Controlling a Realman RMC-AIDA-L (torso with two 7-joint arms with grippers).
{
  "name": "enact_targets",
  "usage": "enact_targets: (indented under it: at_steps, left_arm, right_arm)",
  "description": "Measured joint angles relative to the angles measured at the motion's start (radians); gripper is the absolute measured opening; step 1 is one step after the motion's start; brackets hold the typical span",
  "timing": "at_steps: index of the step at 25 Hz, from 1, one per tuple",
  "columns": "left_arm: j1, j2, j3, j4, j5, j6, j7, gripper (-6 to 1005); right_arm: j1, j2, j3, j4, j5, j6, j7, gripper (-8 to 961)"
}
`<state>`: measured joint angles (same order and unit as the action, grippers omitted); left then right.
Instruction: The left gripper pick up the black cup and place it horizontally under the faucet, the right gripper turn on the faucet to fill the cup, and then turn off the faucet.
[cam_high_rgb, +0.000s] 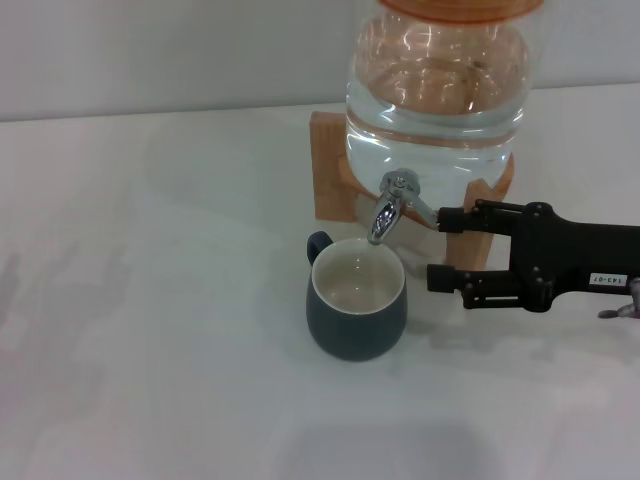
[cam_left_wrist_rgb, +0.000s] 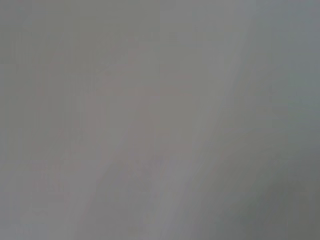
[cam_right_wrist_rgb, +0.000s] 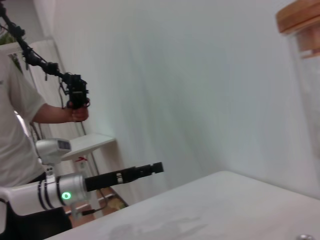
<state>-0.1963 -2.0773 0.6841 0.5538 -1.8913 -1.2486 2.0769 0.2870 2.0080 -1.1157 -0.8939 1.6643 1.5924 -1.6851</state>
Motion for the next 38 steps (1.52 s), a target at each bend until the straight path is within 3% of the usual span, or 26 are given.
enact_targets:
  at_steps: [8, 22, 32, 38]
  left_arm:
    - [0.0, -0.001, 0.002, 0.0, 0.0, 0.0, 0.0, 503]
    - [0.015, 0.0, 0.0, -0.003, -0.003, -0.011, 0.002, 503]
    - [0.016, 0.0, 0.0, -0.016, -0.034, -0.011, 0.023, 503]
    - [0.014, -0.001, 0.0, -0.029, -0.039, -0.017, 0.03, 503]
  right_arm:
    - [0.001, 0.0, -0.053, -0.025, 0.025, 0.003, 0.011, 828]
    - [-0.063, -0.003, 0.02, -0.026, 0.026, 0.1, 0.002, 828]
    - [-0.058, -0.001, -0.138, -0.024, 0.089, 0.091, -0.018, 827]
    - [-0.052, 0.001, -0.269, -0.056, 0.13, 0.003, -0.026, 827]
